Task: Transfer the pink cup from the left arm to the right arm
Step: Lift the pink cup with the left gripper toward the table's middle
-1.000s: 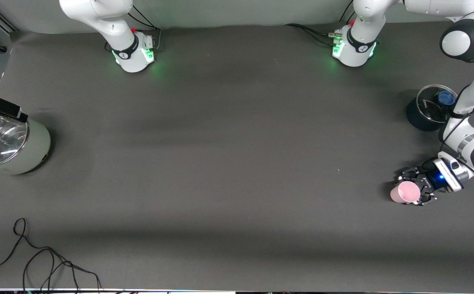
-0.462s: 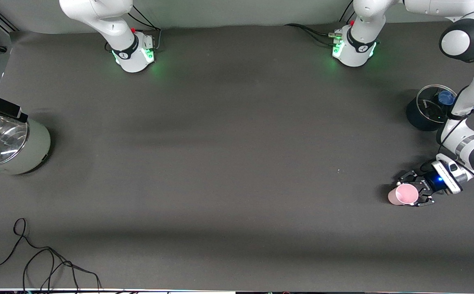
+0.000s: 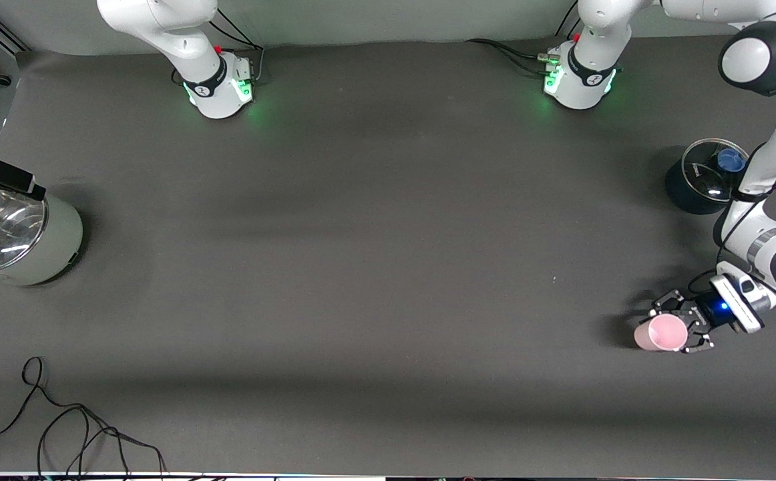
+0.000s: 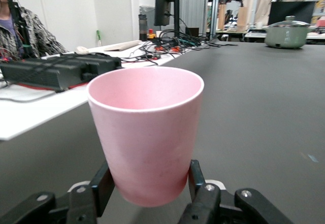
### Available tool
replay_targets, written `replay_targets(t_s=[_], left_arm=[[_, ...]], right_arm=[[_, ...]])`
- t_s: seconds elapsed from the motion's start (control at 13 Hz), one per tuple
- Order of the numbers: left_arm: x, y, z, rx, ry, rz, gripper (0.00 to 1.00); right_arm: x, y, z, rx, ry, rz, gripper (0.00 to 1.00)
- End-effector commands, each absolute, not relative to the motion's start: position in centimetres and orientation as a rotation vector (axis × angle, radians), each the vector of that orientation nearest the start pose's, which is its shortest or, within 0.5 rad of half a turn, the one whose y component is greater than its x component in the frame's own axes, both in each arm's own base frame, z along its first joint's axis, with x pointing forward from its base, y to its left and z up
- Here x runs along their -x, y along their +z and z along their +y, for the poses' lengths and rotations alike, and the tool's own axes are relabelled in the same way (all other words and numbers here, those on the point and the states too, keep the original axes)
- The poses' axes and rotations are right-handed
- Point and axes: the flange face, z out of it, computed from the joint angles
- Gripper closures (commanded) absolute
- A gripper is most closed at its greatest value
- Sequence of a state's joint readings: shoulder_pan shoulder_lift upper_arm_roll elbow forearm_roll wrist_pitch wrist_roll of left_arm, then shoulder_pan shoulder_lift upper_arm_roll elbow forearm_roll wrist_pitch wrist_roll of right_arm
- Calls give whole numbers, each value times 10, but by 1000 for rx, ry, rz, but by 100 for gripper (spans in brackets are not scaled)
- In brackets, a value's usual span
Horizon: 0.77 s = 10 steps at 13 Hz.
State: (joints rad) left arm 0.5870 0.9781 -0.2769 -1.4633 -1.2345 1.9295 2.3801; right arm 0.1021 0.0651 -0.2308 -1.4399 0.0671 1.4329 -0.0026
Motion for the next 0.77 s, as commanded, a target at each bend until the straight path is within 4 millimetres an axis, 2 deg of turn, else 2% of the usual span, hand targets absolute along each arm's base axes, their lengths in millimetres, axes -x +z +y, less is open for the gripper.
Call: replay_targets(t_s=[0.0,0.23,0.38,0.54,0.69], left_arm=[[-676,173,133,-1807,1337,-1129,73],[-694,214,67,-1856,1359,-1099,74],[-704,242,13,-1864,1390,-1067,74],[-706,267,-43,-1856,1421,-1012,74],[-696,298,-108,-1912,1432,-978,74]], right_arm=[[-557,641,-58,3089,110,187,0],[-560,637,-55,3087,119,182,0],[-560,638,-50,3081,117,193,0],[-560,638,-48,3080,114,188,0],[-561,637,-47,3068,111,201,0]])
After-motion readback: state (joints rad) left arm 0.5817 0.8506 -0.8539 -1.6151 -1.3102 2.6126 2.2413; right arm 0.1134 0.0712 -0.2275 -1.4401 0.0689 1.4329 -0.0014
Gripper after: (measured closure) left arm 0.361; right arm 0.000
